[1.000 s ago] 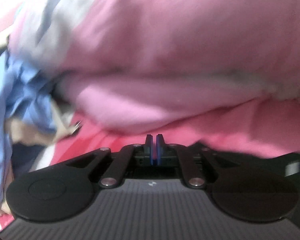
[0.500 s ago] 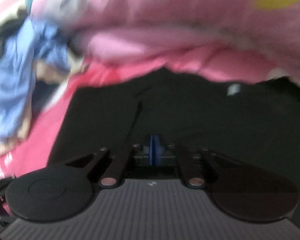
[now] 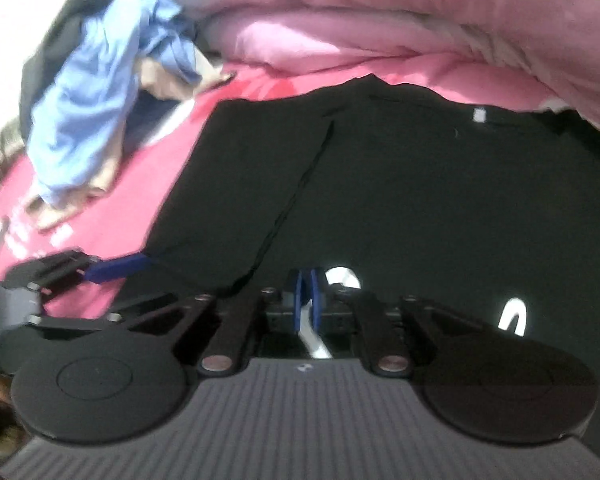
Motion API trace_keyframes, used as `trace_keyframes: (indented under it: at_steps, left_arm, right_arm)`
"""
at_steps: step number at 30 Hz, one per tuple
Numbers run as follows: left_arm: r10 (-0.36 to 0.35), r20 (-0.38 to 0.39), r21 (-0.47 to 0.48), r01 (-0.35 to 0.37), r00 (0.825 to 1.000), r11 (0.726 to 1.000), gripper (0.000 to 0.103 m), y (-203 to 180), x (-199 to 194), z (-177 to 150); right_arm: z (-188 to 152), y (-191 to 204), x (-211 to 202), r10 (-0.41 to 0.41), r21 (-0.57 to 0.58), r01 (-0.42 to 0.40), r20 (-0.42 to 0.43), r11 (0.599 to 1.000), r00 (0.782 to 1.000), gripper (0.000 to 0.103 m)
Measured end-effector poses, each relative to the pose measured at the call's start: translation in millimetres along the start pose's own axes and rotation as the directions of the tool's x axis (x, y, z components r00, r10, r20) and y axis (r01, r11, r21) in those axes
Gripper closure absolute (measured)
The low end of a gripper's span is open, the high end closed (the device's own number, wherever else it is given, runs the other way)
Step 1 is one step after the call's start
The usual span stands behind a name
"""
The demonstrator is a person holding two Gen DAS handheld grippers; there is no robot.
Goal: Fold clothes
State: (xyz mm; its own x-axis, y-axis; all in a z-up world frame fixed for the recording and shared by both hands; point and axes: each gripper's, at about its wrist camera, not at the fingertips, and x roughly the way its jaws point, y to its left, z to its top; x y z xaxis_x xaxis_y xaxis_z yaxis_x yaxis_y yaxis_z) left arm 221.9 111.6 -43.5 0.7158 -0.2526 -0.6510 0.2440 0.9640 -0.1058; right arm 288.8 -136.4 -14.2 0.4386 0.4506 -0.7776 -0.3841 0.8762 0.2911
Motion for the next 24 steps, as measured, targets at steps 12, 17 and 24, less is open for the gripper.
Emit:
trace_keyframes:
  at_steps: [12,17,24]
  left_arm:
    - [-0.013,-0.001,-0.006,0.013,1.0,1.0,0.051,2,0,0]
    - [-0.025,0.002,-0.014,0.025,1.0,1.0,0.049,7,-1,1]
    - [-0.046,0.037,-0.093,0.05,0.998,0.994,0.046,16,-15,14]
  right_arm:
    - [-19,35,9,0.021,-0.138,-0.026,-0.037,0.99,0.999,0.093]
    - [-61,4,-62,-0.013,0.072,0.009,0.058,0.997,0.998,0.09]
    - [-134,-51,-157,-0.146,0.368,0.065,0.194,0.927,0.97,0.084]
